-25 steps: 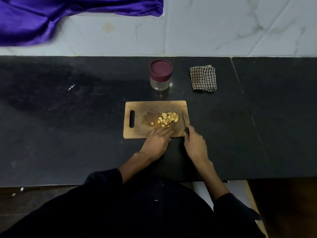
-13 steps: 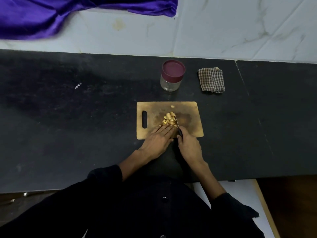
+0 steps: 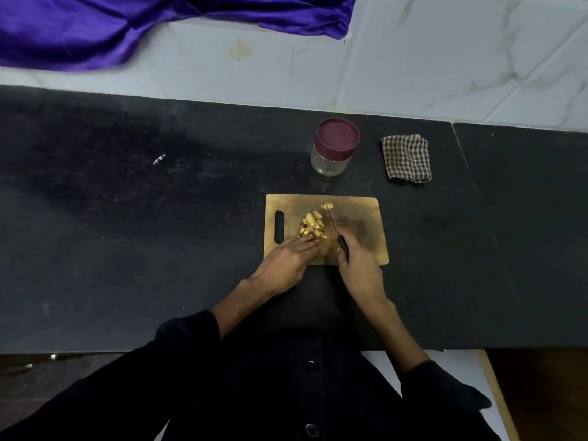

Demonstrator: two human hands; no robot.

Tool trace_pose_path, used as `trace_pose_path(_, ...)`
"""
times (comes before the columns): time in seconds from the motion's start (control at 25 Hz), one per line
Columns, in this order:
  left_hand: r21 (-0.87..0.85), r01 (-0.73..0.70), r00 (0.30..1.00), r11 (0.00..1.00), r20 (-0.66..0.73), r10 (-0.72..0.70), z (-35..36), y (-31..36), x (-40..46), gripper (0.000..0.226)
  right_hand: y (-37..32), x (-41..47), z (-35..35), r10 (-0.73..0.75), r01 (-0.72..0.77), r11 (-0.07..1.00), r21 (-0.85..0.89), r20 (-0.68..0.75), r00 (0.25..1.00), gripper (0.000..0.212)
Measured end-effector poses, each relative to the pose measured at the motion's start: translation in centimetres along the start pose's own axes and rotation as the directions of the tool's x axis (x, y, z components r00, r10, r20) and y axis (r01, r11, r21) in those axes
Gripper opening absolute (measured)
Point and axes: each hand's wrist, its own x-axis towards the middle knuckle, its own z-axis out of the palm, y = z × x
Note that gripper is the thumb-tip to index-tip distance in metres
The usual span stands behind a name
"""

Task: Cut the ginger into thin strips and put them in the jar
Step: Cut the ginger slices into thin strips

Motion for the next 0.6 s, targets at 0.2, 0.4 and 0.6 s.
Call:
trace_pose_path(0.2, 0.027, 0.038, 0.995, 0.999, -0.095, -0.036, -0.3, 0.7, 0.3, 0.048, 0.7, 2.0, -0.9, 0.032, -0.032, 0.999, -0.001, -0.002, 0.999, 0.041)
trace_pose_path(0.4, 0.178, 0.152, 0.988, 0.972, 0.013, -0.157, -1.1, 0.9, 2.2, 0.061, 0.0, 2.4, -0.6, -0.025, 0.029, 0.998, -0.057, 0.06, 0.998, 0.039)
trace_pose_path(0.6, 0.234, 0.224, 0.973, 0.946, 0.0, -0.231, -1.1, 0.5, 2.2, 0.054, 0.3, 1.8, -0.8, -0.078, 0.083, 0.995, -0.046, 0.113, 0.991, 0.039)
